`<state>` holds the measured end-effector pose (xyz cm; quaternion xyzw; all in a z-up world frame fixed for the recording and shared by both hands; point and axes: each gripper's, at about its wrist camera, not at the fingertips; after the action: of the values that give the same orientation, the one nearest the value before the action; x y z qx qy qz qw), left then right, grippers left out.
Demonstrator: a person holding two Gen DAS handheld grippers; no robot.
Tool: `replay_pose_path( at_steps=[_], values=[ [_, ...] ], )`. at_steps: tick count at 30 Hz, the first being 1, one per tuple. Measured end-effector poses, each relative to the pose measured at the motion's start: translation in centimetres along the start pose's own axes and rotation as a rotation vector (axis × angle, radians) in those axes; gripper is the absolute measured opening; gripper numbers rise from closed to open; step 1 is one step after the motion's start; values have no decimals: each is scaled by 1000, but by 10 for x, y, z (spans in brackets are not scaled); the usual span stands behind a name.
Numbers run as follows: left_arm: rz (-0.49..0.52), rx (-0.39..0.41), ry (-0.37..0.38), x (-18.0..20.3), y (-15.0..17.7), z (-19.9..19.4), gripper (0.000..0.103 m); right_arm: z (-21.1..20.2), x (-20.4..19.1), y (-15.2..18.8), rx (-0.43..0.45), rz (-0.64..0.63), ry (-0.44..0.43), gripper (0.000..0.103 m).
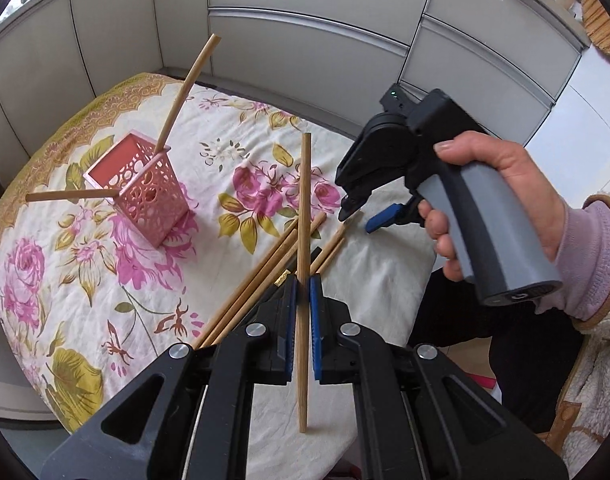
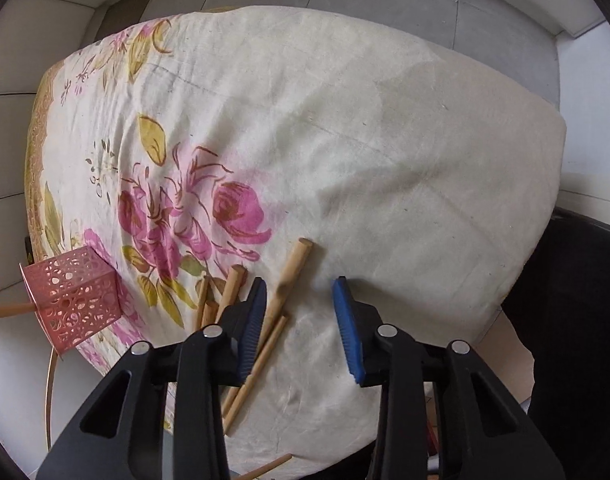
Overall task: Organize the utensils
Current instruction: 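Grasp another wooden chopstick with the left gripper while the right gripper grasps one, then carry both upright chopsticks over the pink basket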
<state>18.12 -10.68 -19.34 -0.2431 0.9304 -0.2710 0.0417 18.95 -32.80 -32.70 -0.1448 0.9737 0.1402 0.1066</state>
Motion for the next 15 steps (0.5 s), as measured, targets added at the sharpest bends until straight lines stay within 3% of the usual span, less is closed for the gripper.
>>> replay_pose_path(
  at_steps=[6,7,8,10,15],
  values=[
    [5,47,-5,-1,-2,-13,6,7,-32,8,84,-15,123,25],
    [2,54,-7,-2,-3,-14,6,8,-40,11,114,-54,139,14],
    [0,58,-12,-3,-3,-16,6,10,-46,12,134,-92,131,14],
    [-8,66,-23,-4,-3,-19,6,11,-49,16,157,-139,108,11],
    [-62,123,-59,-11,-5,-30,6,-5,-30,18,176,-217,-131,10]
  ],
)
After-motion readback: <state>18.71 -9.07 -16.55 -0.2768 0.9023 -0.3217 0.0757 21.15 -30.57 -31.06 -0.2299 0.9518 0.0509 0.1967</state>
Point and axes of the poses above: each gripper's, at about its wrist camera, not at the fingertips, and z roughly the way its jaws point, x to its right, y to its underside, and after that the axes turned 6 degrees about z, right-handed
